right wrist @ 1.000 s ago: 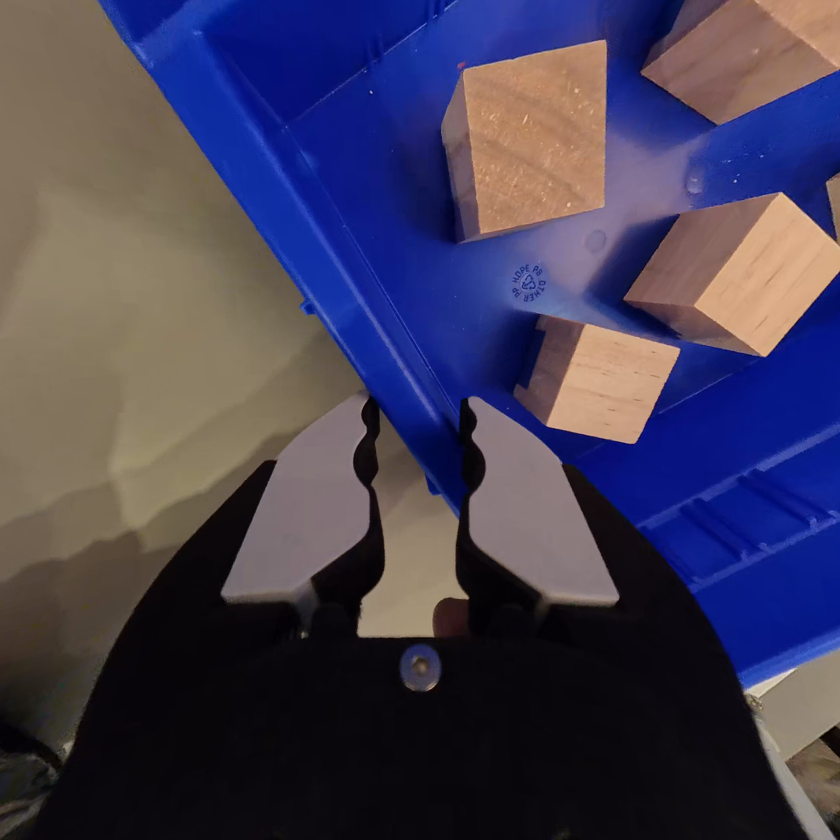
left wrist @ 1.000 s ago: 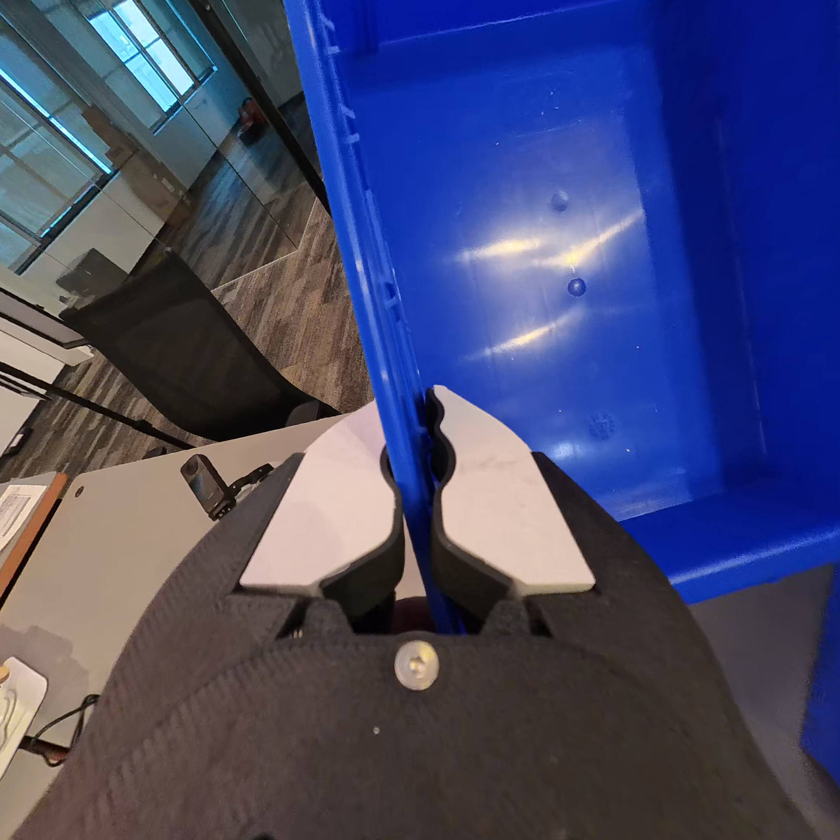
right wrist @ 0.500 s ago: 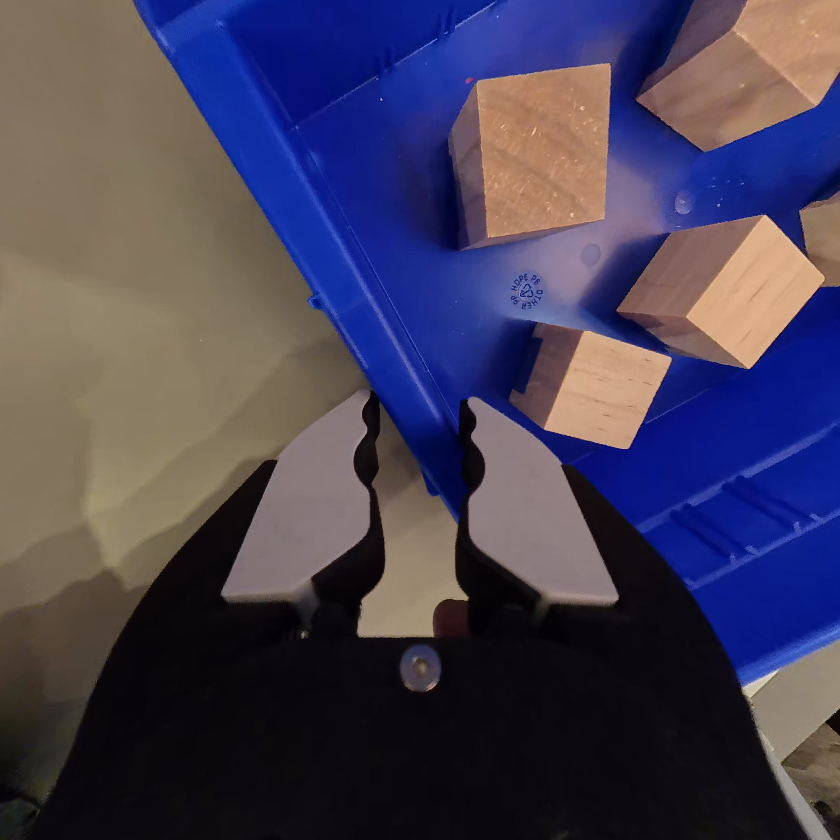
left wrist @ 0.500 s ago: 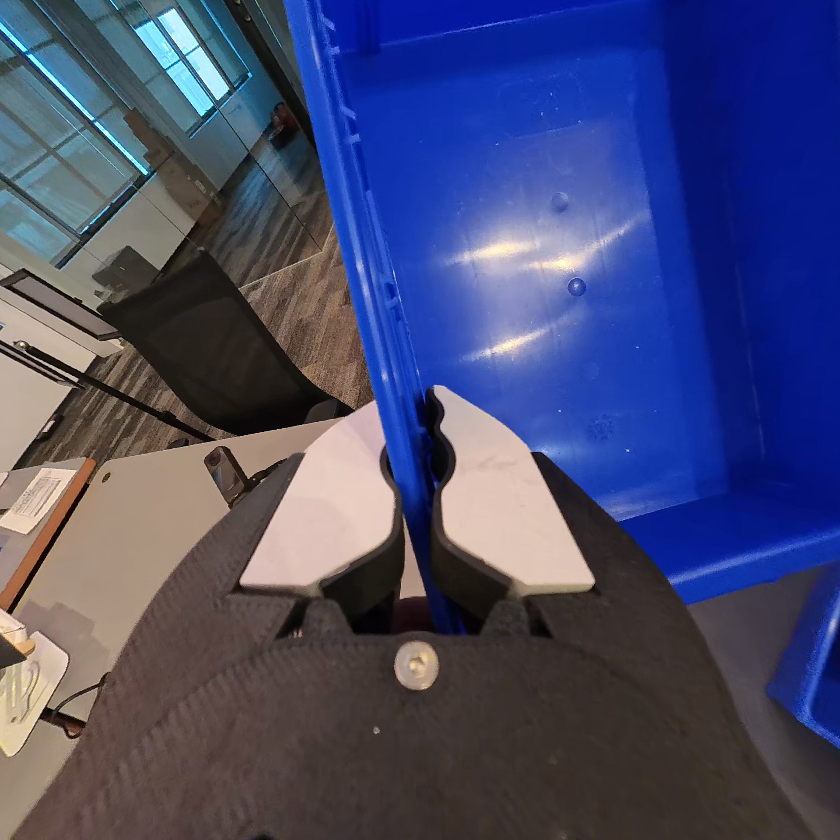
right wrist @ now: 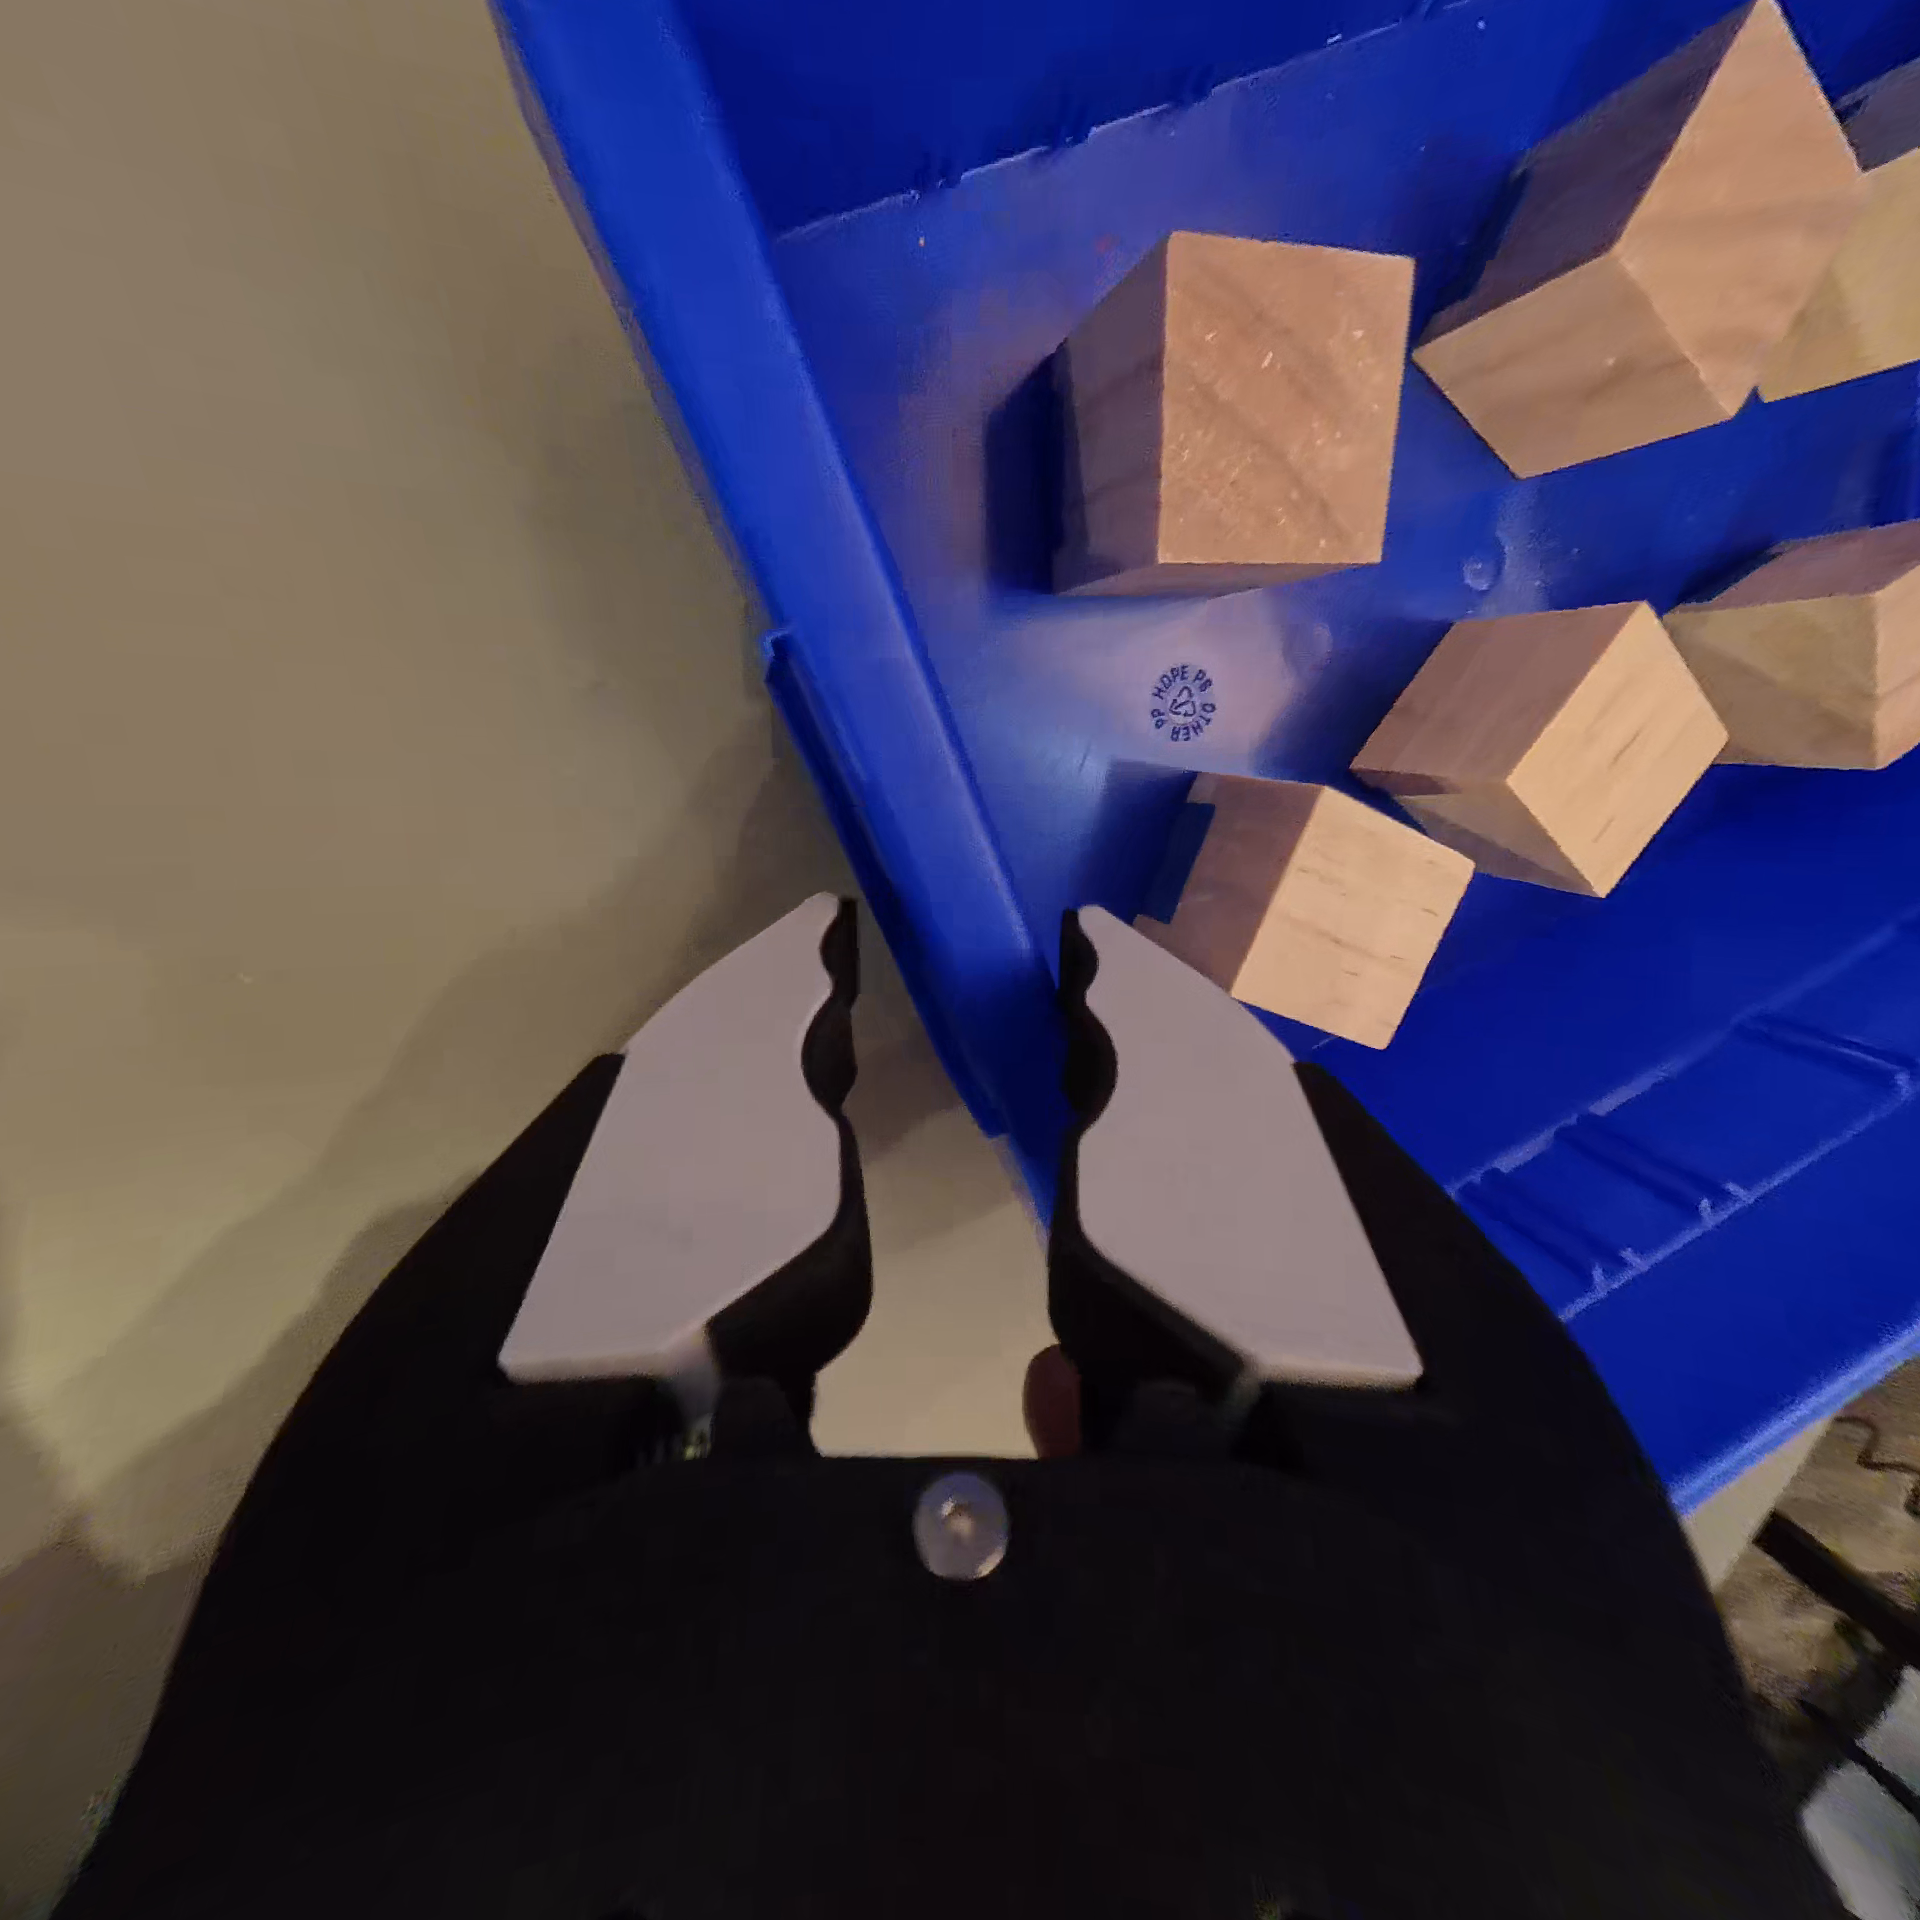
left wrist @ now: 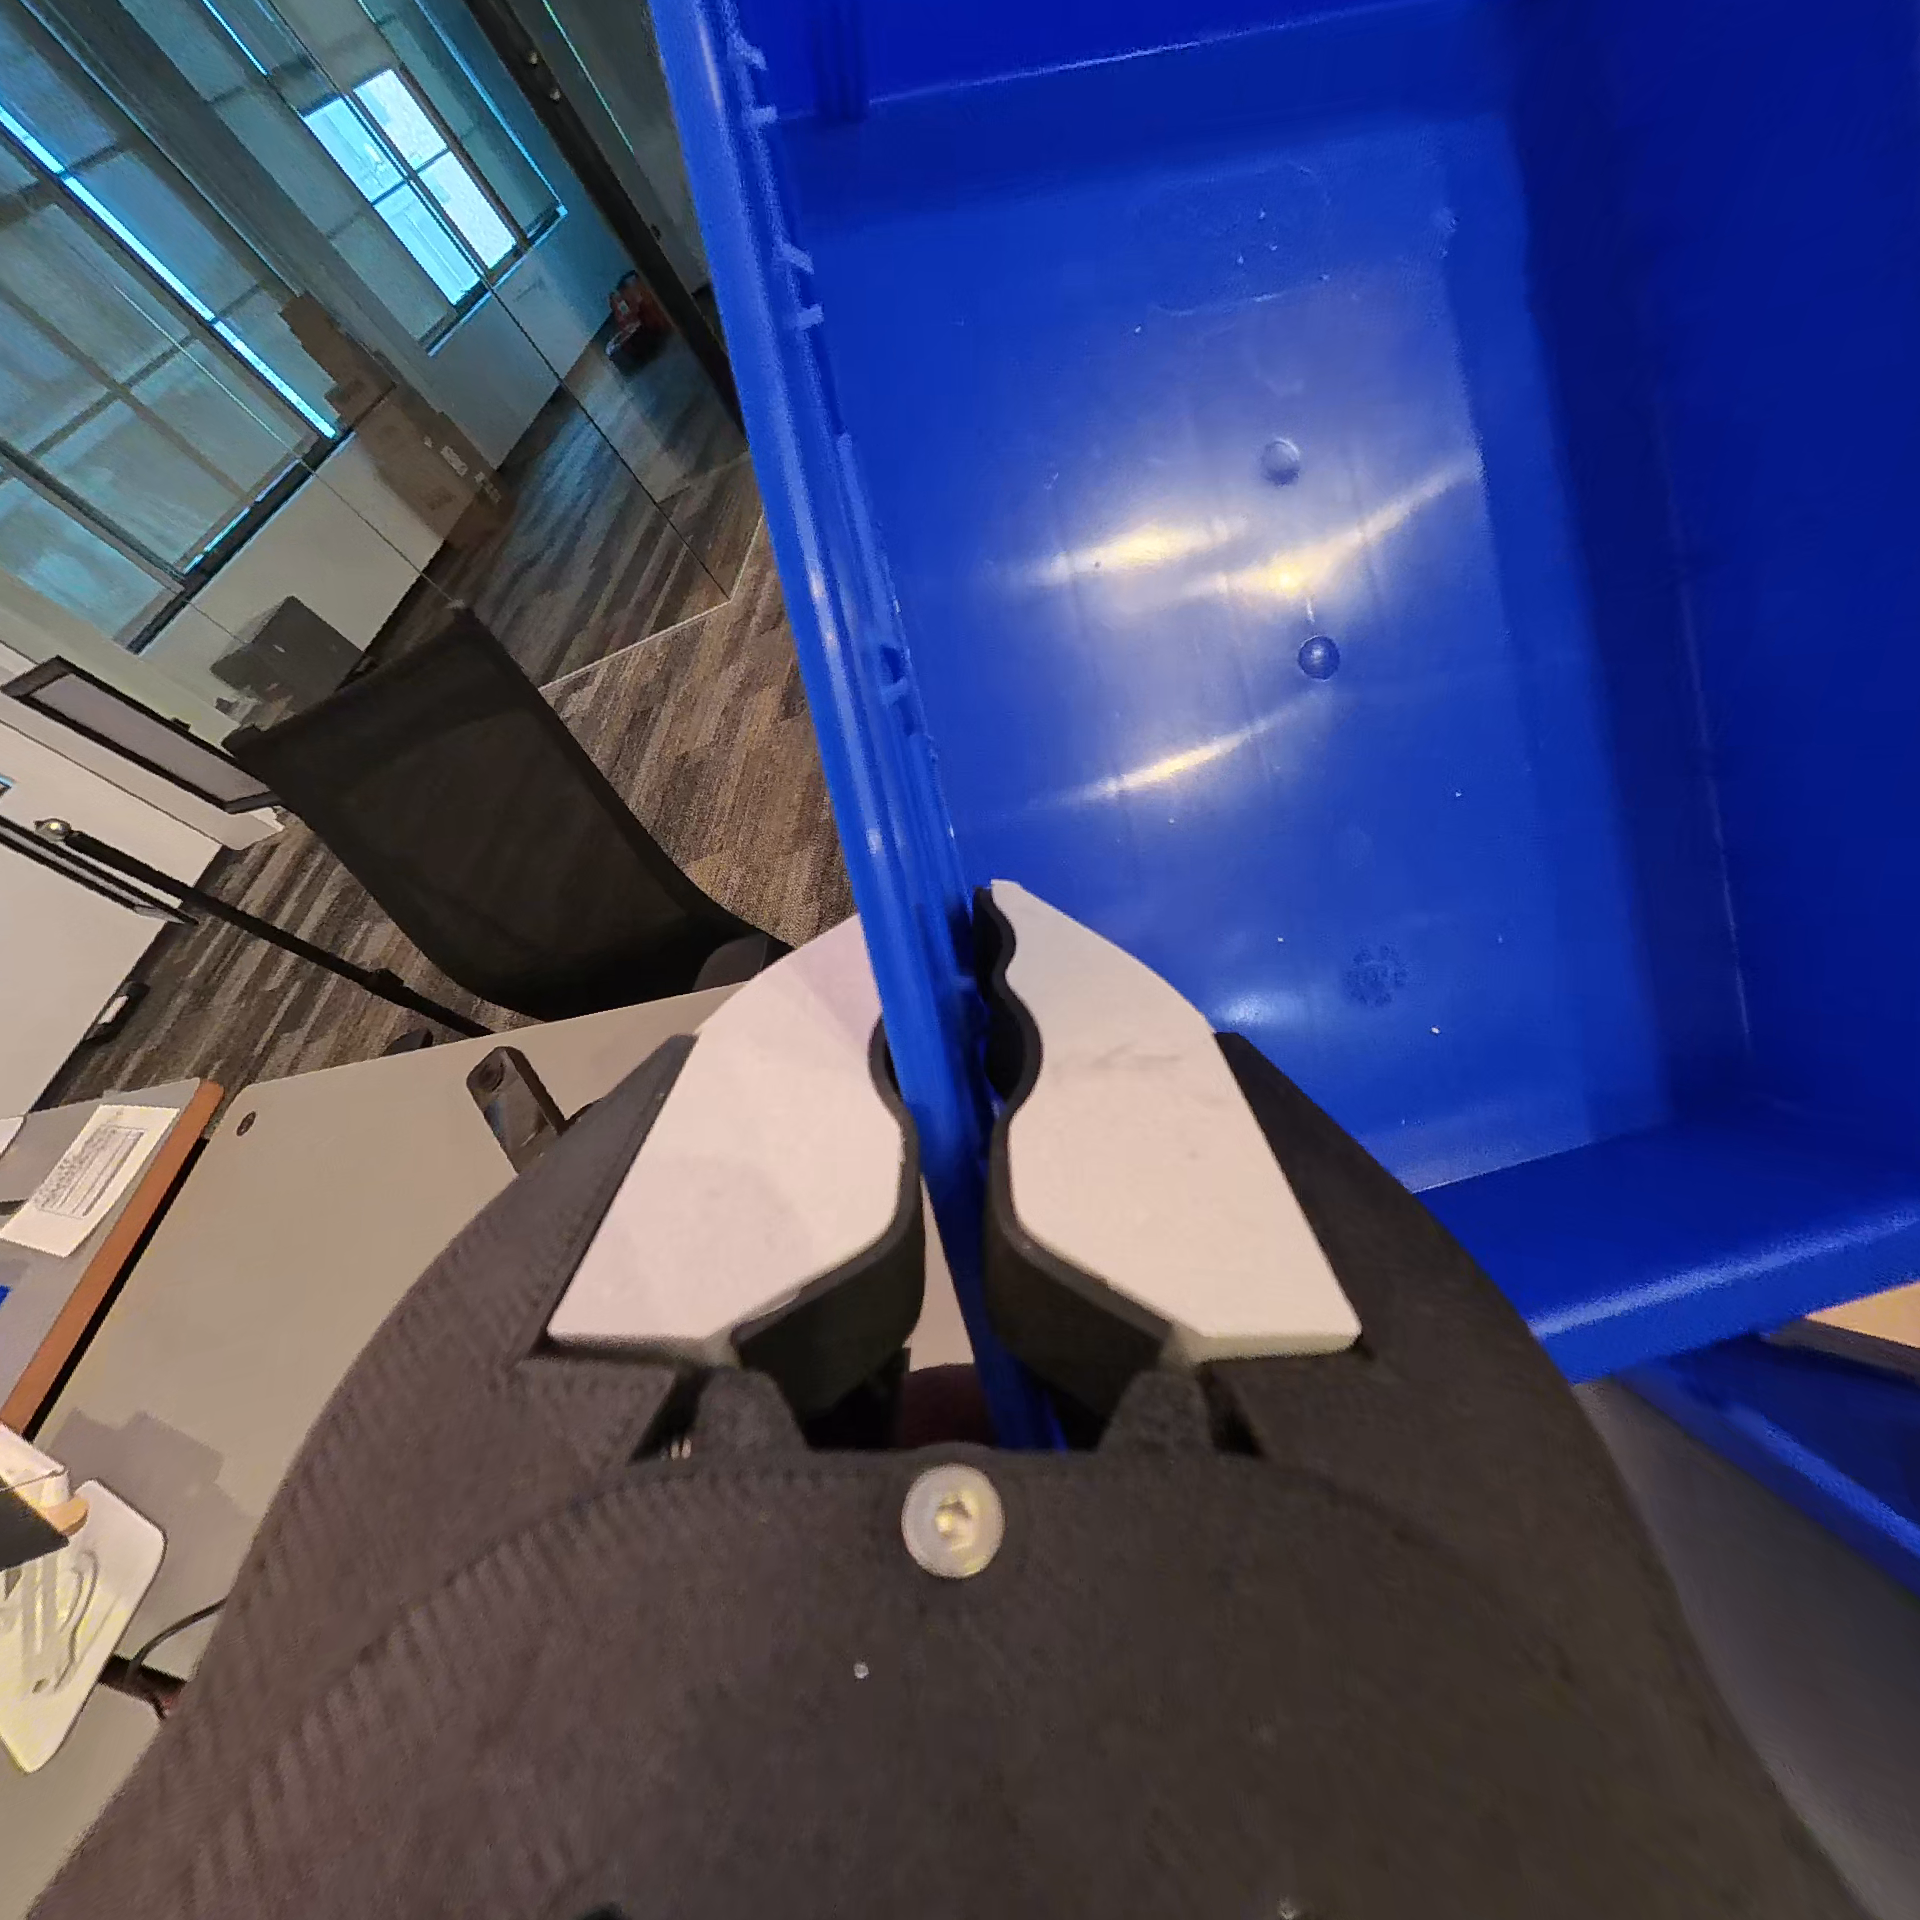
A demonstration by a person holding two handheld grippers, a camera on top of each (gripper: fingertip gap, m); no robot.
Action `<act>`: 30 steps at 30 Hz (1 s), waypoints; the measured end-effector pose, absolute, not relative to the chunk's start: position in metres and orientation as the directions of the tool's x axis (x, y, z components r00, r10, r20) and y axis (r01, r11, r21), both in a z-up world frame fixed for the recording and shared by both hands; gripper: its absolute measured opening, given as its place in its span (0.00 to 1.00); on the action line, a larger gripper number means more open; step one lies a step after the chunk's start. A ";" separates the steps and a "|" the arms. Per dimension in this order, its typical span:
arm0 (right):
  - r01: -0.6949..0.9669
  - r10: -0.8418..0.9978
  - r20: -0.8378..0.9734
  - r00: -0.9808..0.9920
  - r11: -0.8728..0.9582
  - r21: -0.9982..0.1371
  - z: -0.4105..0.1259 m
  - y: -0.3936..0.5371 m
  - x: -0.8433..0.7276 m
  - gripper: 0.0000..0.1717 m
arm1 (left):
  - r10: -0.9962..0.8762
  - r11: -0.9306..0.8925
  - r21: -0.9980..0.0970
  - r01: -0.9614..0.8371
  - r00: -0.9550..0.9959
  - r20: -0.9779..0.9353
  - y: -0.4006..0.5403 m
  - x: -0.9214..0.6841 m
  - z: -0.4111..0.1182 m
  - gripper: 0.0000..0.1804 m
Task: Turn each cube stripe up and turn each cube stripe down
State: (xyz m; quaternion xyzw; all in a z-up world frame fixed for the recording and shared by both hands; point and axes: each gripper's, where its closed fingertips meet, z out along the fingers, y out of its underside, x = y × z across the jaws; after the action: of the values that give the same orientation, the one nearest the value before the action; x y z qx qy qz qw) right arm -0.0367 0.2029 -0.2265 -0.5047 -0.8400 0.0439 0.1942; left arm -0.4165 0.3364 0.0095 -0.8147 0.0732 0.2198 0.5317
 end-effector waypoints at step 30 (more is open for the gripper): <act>0.496 0.945 0.302 0.122 0.206 -0.844 -0.034 0.265 -0.011 0.38 | 0.006 0.018 -0.930 -0.366 0.931 -0.366 0.311 -0.268 0.104 0.03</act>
State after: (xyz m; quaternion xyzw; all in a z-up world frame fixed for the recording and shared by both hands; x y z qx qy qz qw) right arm -0.0109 0.2654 -0.0343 -0.5831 -0.6178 0.2390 0.4702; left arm -0.2681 0.3105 0.1040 -0.6879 0.1308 0.1326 0.7015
